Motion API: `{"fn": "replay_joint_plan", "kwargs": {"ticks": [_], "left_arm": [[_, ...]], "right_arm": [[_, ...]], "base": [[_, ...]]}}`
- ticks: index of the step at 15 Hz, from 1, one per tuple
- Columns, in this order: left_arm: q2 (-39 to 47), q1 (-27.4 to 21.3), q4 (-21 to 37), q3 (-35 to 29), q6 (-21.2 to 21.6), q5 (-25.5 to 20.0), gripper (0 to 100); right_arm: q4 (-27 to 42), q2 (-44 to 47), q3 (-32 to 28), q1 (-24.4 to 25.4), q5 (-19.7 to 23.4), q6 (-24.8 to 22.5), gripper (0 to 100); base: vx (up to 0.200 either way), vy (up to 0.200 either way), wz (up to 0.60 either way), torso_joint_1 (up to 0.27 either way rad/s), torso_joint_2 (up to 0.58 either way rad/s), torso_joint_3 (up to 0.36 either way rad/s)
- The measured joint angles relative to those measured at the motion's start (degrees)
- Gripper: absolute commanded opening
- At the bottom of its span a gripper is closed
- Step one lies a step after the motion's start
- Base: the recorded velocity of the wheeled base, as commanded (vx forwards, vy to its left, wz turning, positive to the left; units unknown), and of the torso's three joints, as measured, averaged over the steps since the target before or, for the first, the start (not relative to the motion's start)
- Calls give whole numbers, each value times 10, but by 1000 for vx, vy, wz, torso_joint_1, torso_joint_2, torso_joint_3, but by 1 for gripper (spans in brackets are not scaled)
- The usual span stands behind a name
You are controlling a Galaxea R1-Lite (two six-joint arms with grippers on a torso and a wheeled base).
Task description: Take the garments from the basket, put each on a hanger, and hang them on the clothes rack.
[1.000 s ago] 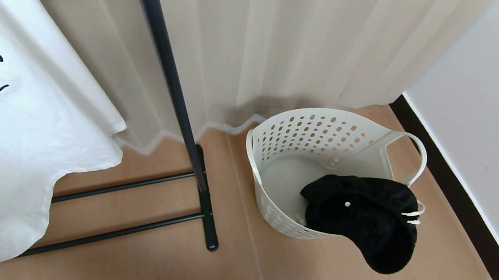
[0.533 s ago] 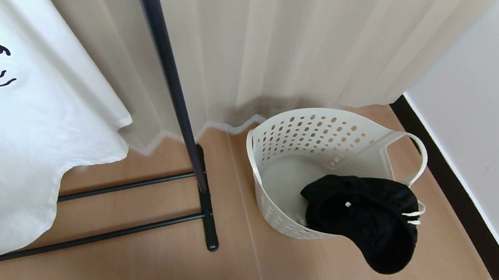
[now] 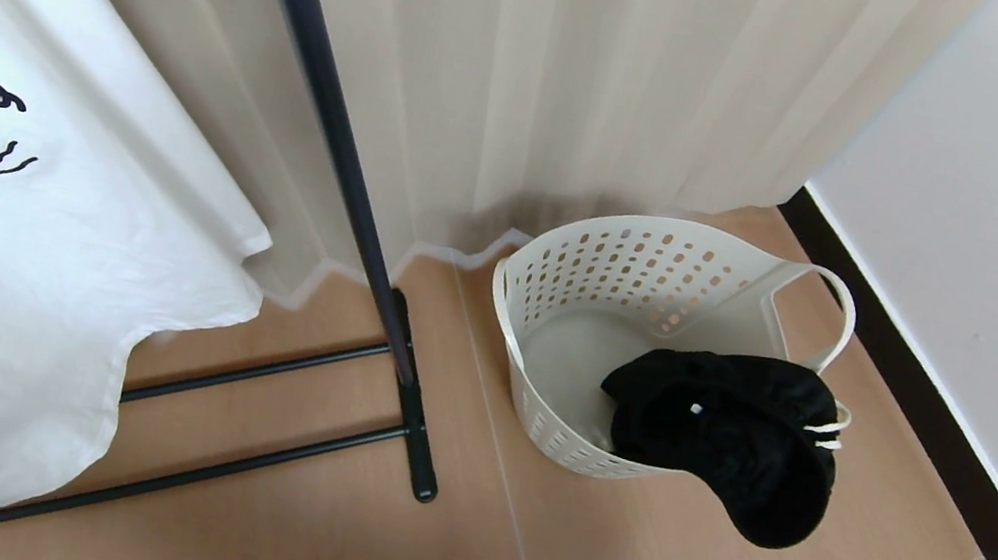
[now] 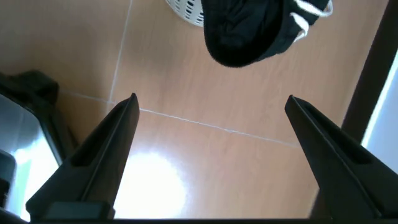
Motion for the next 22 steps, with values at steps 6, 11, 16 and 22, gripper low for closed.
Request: {"fn": "replay_joint_plan", "kwargs": {"ticks": [6, 11, 16, 22], "left_arm": [[0, 0, 0, 0, 0, 0, 100], [0, 0, 0, 0, 0, 0, 100], [0, 0, 0, 0, 0, 0, 100], [0, 0, 0, 0, 0, 0, 100]], "right_arm": [[-1, 175, -143, 16, -36, -171, 100], [-1, 304, -243, 58, -93, -192, 100], [0, 410, -344, 80, -122, -193, 100], [-1, 509, -424, 92, -143, -193, 100]], "base": [[0, 0, 0, 0, 0, 0], [0, 0, 0, 0, 0, 0], [0, 0, 0, 0, 0, 0], [0, 0, 0, 0, 0, 0]]}}
